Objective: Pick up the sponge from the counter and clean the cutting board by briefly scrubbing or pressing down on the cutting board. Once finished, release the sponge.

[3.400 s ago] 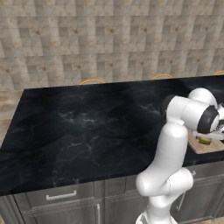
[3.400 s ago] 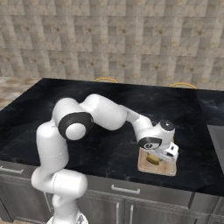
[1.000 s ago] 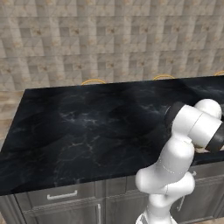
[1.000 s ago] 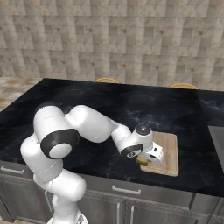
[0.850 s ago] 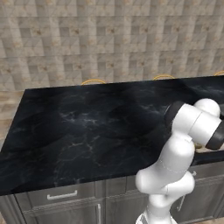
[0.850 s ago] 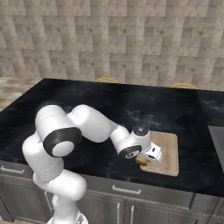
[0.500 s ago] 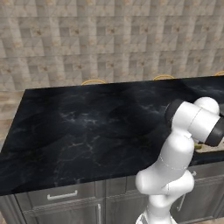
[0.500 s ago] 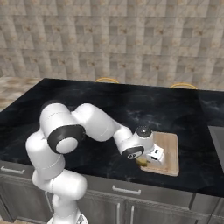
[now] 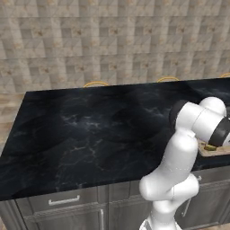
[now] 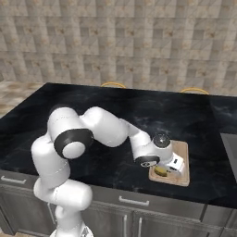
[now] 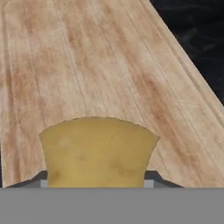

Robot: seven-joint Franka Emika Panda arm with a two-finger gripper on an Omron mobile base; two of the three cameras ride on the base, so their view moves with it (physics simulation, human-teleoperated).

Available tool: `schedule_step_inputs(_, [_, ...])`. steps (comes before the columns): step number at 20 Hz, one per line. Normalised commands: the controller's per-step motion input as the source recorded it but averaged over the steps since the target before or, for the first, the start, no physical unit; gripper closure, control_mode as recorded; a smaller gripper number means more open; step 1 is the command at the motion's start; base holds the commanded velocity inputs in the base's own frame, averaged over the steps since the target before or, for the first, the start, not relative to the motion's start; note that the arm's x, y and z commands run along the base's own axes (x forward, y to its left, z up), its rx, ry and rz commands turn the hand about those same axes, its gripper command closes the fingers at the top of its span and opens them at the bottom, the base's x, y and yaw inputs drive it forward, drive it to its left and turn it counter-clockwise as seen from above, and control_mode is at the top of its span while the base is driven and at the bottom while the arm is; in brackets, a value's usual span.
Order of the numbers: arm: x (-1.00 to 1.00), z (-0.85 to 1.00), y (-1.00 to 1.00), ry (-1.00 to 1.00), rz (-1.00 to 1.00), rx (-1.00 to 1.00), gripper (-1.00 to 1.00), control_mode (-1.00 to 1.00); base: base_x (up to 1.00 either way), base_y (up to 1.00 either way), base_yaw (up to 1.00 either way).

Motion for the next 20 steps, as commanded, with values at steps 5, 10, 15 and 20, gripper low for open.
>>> schedule_step_inputs(5, [0.32, -0.05, -0.72, 0.0, -0.02, 0.0, 1.0, -1.0, 0.0, 0.0, 0.0])
schedule_step_inputs(10, [0.23, -0.35, -0.39, 0.0, 0.0, -0.01, 1.0, -1.0, 0.0, 0.0, 0.0])
schedule_step_inputs(15, [-0.15, -0.89, 0.01, -0.01, 0.0, -0.06, 1.0, -1.0, 0.0, 0.0, 0.0])
schedule_step_inputs(20, [0.02, 0.18, 0.09, -0.07, -0.03, -0.01, 1.0, -1.0, 0.0, 0.0, 0.0])
